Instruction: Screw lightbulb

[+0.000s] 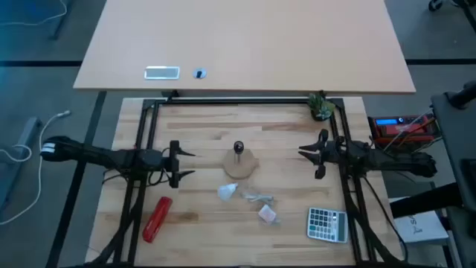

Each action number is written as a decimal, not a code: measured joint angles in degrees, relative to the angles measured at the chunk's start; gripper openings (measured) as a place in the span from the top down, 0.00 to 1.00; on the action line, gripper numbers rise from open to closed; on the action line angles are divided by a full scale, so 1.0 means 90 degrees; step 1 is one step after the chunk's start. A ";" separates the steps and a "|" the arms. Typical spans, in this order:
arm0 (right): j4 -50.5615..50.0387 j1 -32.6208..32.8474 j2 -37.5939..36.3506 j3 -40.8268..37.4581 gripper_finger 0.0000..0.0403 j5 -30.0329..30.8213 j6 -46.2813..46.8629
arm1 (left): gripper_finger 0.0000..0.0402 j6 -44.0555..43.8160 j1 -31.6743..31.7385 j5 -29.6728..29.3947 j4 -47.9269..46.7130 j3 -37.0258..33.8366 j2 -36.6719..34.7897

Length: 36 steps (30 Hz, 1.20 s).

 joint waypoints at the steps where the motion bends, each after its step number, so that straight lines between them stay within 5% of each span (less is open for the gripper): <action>1: 0.0000 -0.0002 0.0000 0.0000 0.81 0.0000 0.0000 | 0.26 -0.0001 0.0001 0.0001 0.0000 0.0000 -0.0001; 23: 0.0000 -0.0002 0.0000 0.0000 0.90 0.0002 0.0000 | 0.26 -0.0001 0.0001 0.0001 0.0001 0.0000 -0.0002; 36: 0.0000 -0.0002 0.0000 0.0000 0.85 0.0001 0.0000 | 0.26 -0.0001 -0.0001 0.0001 0.0000 0.0000 0.0000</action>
